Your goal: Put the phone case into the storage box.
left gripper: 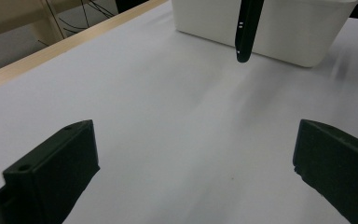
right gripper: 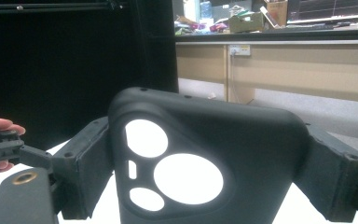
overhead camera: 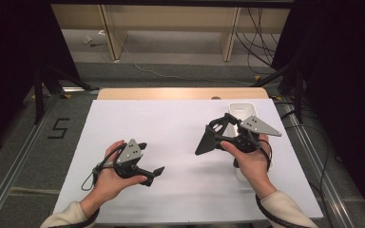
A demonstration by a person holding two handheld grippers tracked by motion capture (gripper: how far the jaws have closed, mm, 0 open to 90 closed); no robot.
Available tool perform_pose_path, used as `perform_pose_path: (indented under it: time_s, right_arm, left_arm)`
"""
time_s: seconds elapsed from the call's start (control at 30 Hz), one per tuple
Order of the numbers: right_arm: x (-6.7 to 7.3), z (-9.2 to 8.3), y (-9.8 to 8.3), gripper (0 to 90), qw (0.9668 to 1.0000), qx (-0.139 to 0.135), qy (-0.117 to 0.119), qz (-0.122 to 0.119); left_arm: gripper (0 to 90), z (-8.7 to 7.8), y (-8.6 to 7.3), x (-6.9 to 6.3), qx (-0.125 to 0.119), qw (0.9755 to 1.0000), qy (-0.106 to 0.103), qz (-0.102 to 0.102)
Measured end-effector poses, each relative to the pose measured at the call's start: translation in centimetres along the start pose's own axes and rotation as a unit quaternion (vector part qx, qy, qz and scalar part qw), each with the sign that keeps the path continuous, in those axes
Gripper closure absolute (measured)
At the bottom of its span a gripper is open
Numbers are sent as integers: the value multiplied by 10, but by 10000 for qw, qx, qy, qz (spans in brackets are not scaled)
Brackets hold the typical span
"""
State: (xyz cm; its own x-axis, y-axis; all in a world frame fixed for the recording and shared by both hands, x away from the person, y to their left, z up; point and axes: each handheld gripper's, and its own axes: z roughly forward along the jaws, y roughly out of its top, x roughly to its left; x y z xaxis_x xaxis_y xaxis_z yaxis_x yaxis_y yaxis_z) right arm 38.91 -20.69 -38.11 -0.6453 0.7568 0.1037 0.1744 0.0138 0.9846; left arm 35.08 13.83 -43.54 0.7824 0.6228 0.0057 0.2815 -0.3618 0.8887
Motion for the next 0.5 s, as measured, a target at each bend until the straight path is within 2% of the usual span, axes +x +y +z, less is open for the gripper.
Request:
perform_pose_path:
  time_s: [0.5]
  right_arm:
    - [-6,-5,6,153,9999,-58,-106,1]
  left_arm:
    - [0,2,-4,-1,59,10000,-2,15]
